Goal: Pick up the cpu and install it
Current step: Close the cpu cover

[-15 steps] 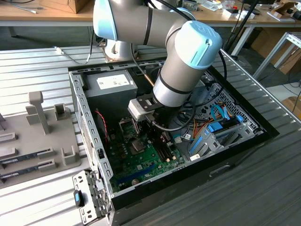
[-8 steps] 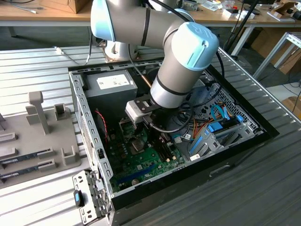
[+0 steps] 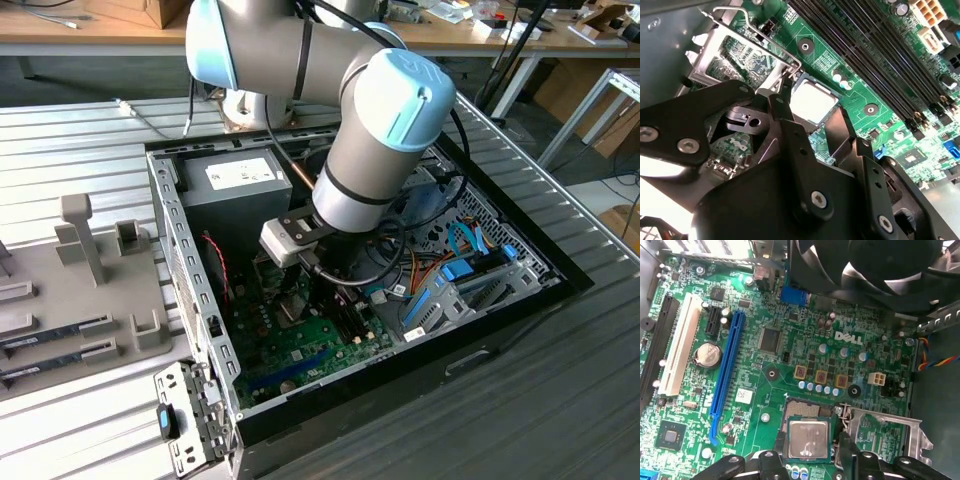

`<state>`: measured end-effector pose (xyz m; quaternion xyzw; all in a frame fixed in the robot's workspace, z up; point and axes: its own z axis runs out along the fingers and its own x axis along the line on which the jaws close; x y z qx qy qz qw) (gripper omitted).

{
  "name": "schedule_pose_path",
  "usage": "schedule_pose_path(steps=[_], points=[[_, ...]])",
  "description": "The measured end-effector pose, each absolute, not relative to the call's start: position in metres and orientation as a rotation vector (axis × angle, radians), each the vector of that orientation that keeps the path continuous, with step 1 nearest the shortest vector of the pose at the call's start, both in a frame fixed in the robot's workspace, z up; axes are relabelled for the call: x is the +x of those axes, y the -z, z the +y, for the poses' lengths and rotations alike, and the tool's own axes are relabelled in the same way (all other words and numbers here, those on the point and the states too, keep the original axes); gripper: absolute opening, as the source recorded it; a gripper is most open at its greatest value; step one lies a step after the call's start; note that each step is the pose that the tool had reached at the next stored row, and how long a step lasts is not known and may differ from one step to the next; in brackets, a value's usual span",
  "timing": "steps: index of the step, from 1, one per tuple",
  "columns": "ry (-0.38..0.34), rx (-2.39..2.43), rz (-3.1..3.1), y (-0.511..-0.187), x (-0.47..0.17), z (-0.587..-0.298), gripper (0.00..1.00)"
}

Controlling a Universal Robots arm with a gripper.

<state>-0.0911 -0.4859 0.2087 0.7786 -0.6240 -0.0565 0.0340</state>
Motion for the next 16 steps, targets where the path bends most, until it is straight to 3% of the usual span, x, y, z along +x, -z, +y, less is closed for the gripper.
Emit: schedule_pose_path(steps=[3, 8, 16], points=[[0.168, 2.397, -1.921, -0.2087, -0.0911, -0.486, 0.54], [0.087, 2.429, -1.946, -0.2078, -0.0911, -0.4859, 0.54], [0.08, 2.432, -1.948, -0.2079, -0.096, -0.4859, 0.54]])
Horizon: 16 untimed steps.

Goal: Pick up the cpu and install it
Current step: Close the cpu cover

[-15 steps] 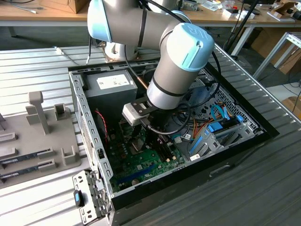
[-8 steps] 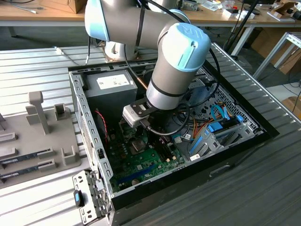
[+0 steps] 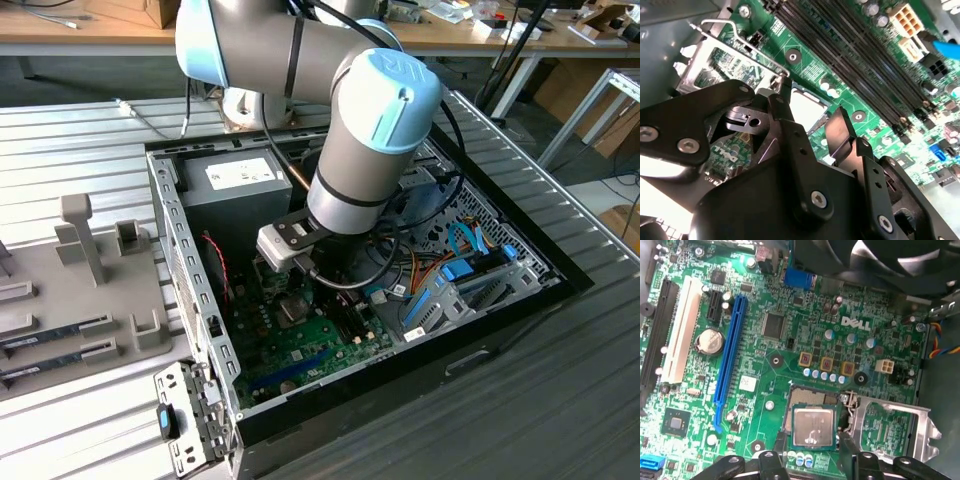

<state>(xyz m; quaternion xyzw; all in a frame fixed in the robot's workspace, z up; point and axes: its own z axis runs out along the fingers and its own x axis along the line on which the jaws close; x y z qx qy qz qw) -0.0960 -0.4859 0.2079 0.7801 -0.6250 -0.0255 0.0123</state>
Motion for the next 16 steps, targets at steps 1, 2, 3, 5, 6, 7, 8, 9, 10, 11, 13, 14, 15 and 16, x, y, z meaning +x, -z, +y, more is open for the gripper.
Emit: schedule_pose_path(steps=[1, 2, 3, 5, 6, 7, 8, 9, 10, 11, 13, 14, 15, 16], points=[[0.079, 2.432, -1.948, -0.2079, -0.097, -0.4857, 0.54], [0.079, 2.432, -1.948, -0.2079, -0.0981, -0.4857, 0.54], [0.079, 2.432, -1.949, -0.2076, -0.0997, -0.4857, 0.54], [0.078, 2.432, -1.949, -0.2065, -0.1015, -0.4857, 0.54], [0.077, 2.432, -1.948, -0.2057, -0.1015, -0.4857, 0.54], [0.077, 2.431, -1.948, -0.205, -0.1015, -0.4857, 0.54], [0.076, 2.431, -1.947, -0.2045, -0.1016, -0.4857, 0.54], [0.075, 2.43, -1.947, -0.2045, -0.1016, -0.4858, 0.54], [0.075, 2.43, -1.947, -0.2045, -0.1016, -0.4858, 0.54], [0.075, 2.43, -1.947, -0.2045, -0.1016, -0.4857, 0.54], [0.075, 2.43, -1.947, -0.2044, -0.1016, -0.4857, 0.54], [0.075, 2.43, -1.947, -0.2044, -0.1016, -0.4857, 0.53], [0.075, 2.43, -1.947, -0.2044, -0.1016, -0.4857, 0.46], [0.075, 2.43, -1.947, -0.2045, -0.1016, -0.4857, 0.4]])
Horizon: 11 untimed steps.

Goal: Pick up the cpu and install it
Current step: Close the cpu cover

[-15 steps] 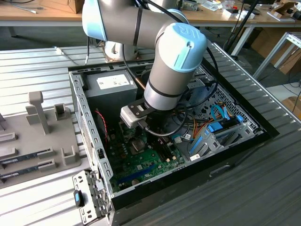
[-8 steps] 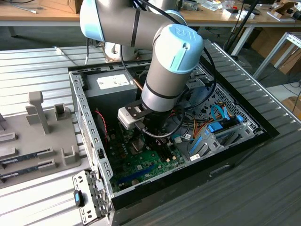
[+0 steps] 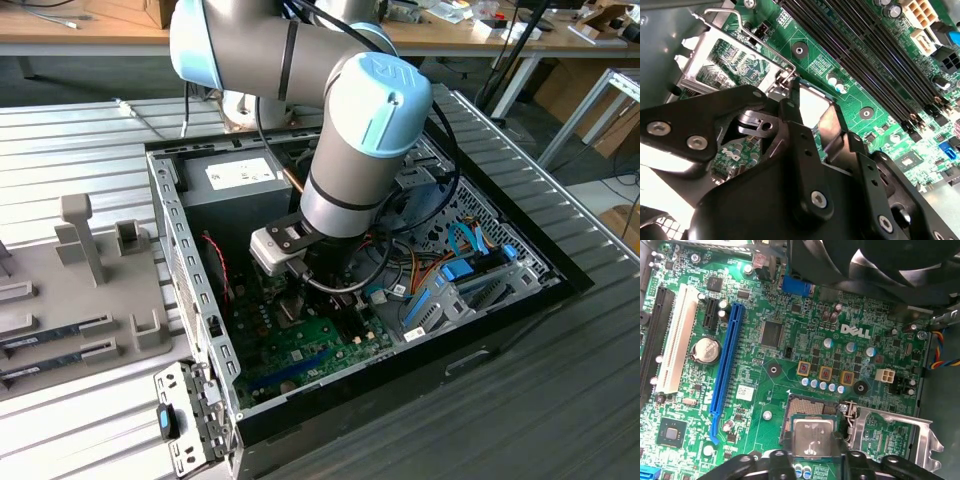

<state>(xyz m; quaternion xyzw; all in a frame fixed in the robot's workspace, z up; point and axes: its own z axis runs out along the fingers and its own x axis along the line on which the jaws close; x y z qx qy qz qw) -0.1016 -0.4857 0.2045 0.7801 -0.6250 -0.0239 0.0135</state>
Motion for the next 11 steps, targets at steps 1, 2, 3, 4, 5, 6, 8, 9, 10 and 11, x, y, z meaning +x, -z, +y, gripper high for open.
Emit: schedule_pose_path(steps=[1, 2, 3, 4, 5, 6, 8, 9, 10, 11], points=[[0.074, 2.43, -1.947, -0.2045, -0.1016, -0.4857, 0.4], [0.074, 2.43, -1.947, -0.2044, -0.1016, -0.4857, 0.39], [0.074, 2.43, -1.947, -0.2044, -0.1016, -0.4857, 0.39], [0.074, 2.43, -1.947, -0.2044, -0.1016, -0.4857, 0.39], [0.074, 2.43, -1.947, -0.2044, -0.1016, -0.4857, 0.39], [0.074, 2.43, -1.947, -0.2044, -0.1016, -0.4857, 0.39], [0.074, 2.43, -1.947, -0.2044, -0.1016, -0.4857, 0.39], [0.074, 2.429, -1.947, -0.2044, -0.1022, -0.4857, 0.39], [0.074, 2.429, -1.948, -0.2049, -0.1038, -0.4857, 0.39], [0.075, 2.429, -1.95, -0.206, -0.1054, -0.4857, 0.39]])
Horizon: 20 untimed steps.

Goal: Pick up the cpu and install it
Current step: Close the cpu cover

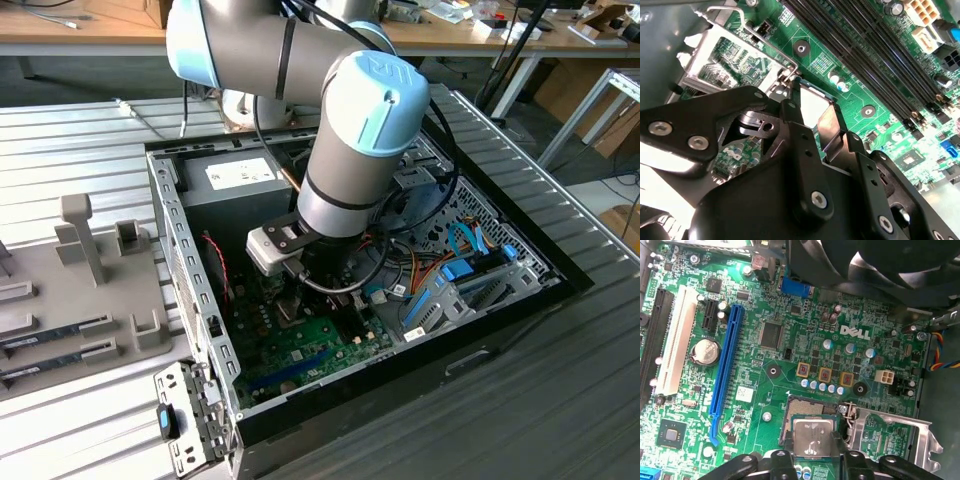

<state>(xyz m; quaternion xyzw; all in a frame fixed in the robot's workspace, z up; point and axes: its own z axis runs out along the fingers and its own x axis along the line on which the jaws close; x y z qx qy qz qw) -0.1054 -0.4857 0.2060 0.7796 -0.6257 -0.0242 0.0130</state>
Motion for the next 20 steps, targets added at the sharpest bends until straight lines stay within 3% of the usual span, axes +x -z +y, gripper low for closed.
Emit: schedule_pose_path(steps=[20], points=[[0.076, 2.268, -2.14, -0.2053, -0.1069, -0.4913, 0.39]])
